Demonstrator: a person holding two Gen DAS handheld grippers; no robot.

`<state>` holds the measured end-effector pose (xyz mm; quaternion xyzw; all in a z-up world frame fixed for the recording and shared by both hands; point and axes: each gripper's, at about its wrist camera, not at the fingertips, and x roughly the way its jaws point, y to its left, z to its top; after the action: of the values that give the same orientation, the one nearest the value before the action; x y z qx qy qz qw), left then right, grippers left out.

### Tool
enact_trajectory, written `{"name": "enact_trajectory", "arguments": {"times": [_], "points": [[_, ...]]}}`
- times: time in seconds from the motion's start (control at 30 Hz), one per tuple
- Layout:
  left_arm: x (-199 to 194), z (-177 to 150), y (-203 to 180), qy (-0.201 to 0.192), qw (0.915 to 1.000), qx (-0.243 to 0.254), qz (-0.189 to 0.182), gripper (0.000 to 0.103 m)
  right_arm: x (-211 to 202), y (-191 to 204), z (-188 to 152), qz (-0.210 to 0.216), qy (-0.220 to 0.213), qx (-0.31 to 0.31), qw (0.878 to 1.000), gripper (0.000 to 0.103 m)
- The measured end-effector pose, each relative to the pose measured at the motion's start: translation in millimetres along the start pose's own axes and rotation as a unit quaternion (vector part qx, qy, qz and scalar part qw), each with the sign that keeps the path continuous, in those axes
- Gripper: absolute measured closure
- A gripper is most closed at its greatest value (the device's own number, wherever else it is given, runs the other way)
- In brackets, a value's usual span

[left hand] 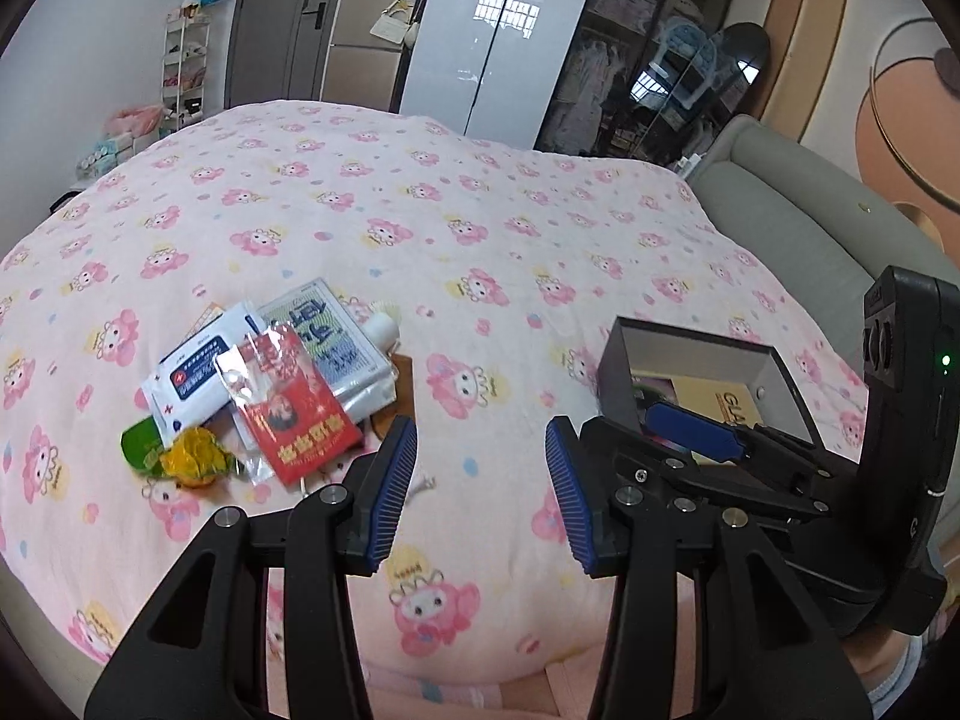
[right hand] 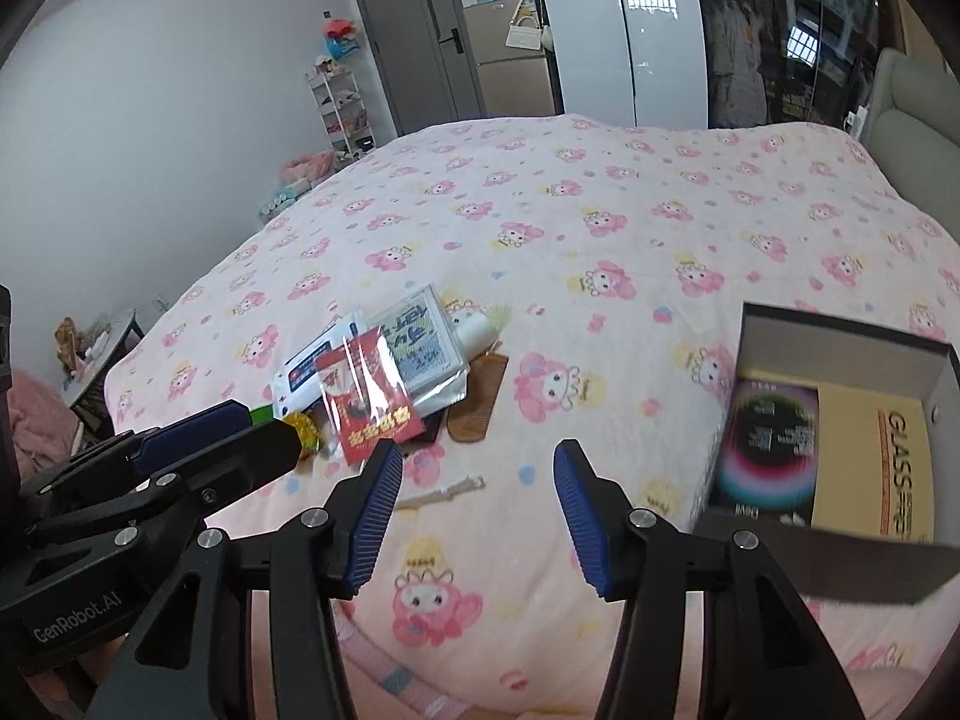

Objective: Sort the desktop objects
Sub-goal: 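Reach the right tool to the clear bead-art kit packet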

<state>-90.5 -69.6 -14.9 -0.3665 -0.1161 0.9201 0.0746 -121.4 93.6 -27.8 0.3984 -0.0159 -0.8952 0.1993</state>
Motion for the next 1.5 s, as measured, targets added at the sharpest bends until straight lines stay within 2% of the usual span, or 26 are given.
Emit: {"name": "enact_trajectory", "arguments": {"times": [0.3, 0.53, 0.63, 0.77, 0.87, 1.03, 1.13, 1.17, 1.3, 1.47, 1.5], "points": [[52, 50, 31, 0.003, 0.9997, -0.021, 0.01, 0.058, 47, -1, 53, -0.026, 0.001, -0.005, 1.0, 0.053], [118, 70, 67, 0.048, 0.9969, -0.059, 0.017, 0.058, 105, -7, 77, -0.038, 0.029, -0.004, 0.999, 0.053], [155, 72, 91, 0.082, 0.9914, -0.101, 0.014, 0.058, 136, -12, 82, -0.041, 0.054, 0.002, 0.998, 0.053], [201, 55, 124, 0.135, 0.977, -0.164, -0.023, 0.058, 177, -17, 76, -0.034, 0.095, 0.013, 0.995, 0.053], [223, 43, 138, 0.169, 0.9698, -0.176, -0.003, 0.059, 204, -17, 66, -0.04, 0.123, 0.011, 0.992, 0.053], [232, 33, 156, 0.192, 0.9606, -0.195, 0.048, 0.058, 238, -10, 57, -0.028, 0.154, 0.01, 0.988, 0.053], [230, 28, 172, 0.196, 0.9527, -0.198, 0.121, 0.058, 252, -2, 56, -0.02, 0.163, 0.002, 0.986, 0.053], [228, 26, 178, 0.195, 0.9495, -0.206, 0.134, 0.059, 257, 0, 56, -0.017, 0.165, 0.0, 0.986, 0.053], [220, 19, 198, 0.187, 0.9379, -0.264, 0.124, 0.059, 274, 7, 61, -0.009, 0.168, 0.0, 0.986, 0.053], [217, 12, 205, 0.183, 0.9335, -0.281, 0.127, 0.059, 291, 7, 67, 0.002, 0.166, 0.016, 0.986, 0.048], [217, 10, 206, 0.184, 0.9322, -0.285, 0.126, 0.059, 293, 7, 68, 0.002, 0.169, 0.017, 0.986, 0.044]]}}
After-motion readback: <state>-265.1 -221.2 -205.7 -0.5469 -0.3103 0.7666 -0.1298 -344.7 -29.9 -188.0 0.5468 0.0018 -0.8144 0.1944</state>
